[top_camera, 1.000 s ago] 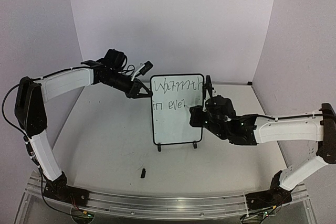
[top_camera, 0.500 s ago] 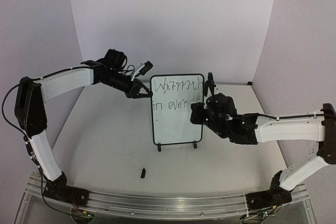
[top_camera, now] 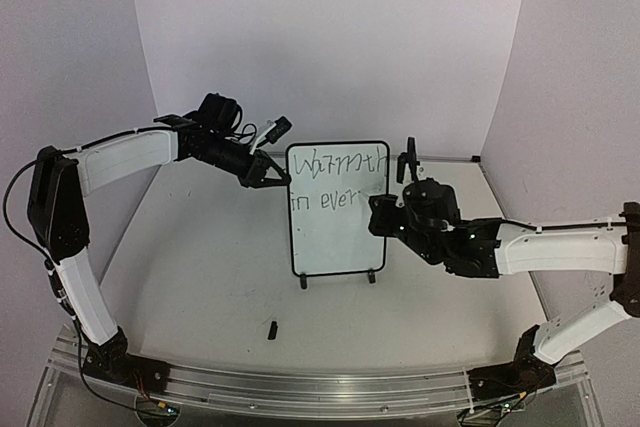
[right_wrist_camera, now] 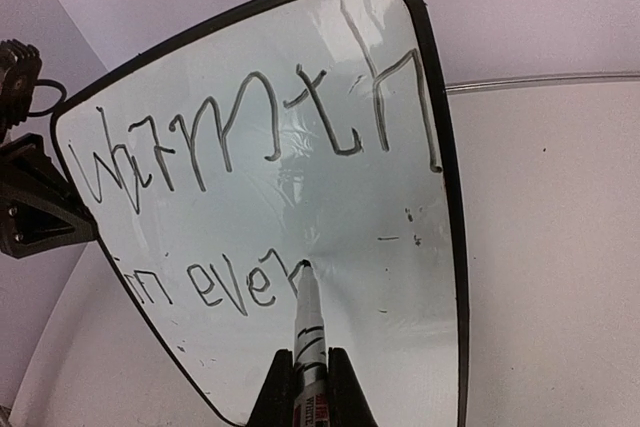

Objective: Write a sentence on the whiteboard

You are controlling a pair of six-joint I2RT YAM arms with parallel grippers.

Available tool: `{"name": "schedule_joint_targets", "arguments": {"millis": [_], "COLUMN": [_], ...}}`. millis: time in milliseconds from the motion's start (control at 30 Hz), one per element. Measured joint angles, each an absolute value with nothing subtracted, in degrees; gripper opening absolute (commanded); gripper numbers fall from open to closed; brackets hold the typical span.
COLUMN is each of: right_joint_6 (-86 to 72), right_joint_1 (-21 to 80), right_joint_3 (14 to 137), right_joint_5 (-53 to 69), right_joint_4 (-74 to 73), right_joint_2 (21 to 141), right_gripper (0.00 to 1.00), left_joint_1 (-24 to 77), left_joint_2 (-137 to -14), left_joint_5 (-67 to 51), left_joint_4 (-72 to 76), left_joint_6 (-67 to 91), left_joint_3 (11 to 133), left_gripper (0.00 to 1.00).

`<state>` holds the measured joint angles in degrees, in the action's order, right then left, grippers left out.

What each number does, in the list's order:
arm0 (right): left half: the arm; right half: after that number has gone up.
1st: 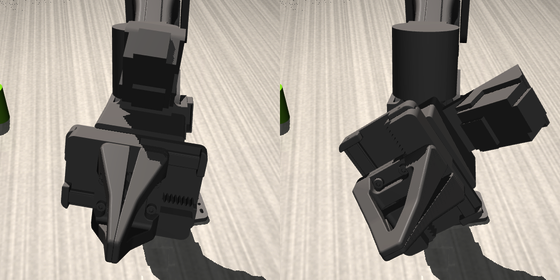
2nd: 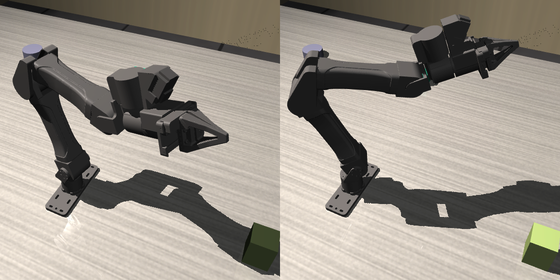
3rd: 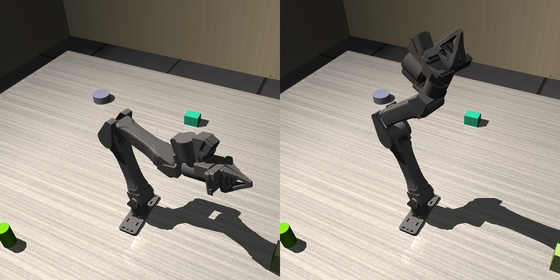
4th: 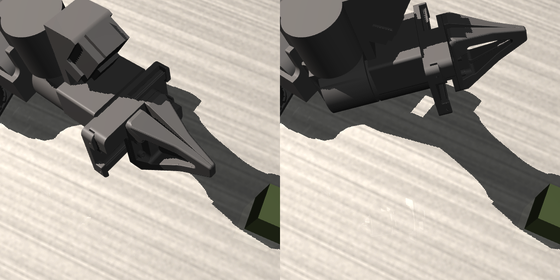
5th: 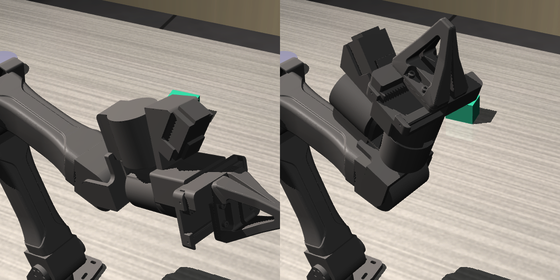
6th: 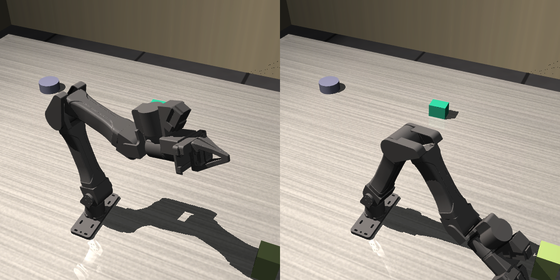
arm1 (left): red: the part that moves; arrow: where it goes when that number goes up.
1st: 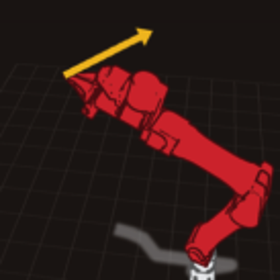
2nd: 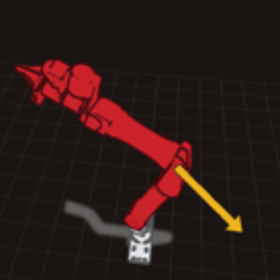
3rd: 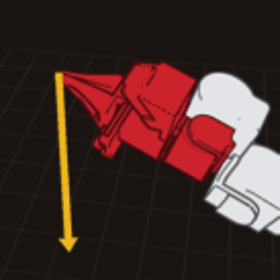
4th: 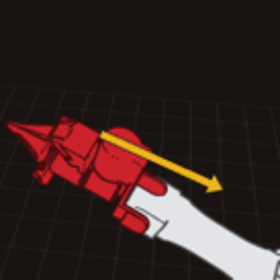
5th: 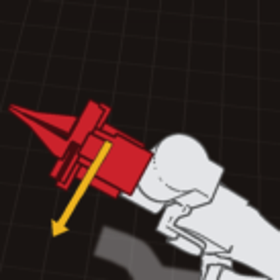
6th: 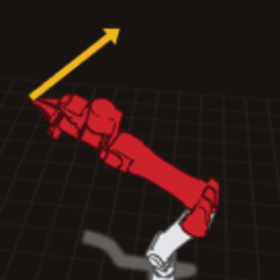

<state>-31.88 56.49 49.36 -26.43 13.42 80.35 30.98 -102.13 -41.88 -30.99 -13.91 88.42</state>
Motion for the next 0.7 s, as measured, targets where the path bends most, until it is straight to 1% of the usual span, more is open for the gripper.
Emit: {"name": "schedule_joint_targets", "arguments": {"millis": [267,700], "right_joint_6": [-30.7,-29.8], "right_joint_1": [56.5,56.3], "right_joint_3": [48.2,49.2], "right_joint_5": [-25.5,-27.3], "right_joint_4": [15.5,15.7], "right_joint_2": [77.9,81.7], "right_gripper": [0.00,0.00], "left_joint_1": [31.0,31.0], "left_joint_2": [-102.1,-102.1], "left_joint_5": [-41.9,-41.9], "left_joint_4": [-31.0,-31.0], "left_joint_6": [-14.1,-14.1], "left_joint_3": [88.4,88.4], "left_gripper": [0.00,0.00]}}
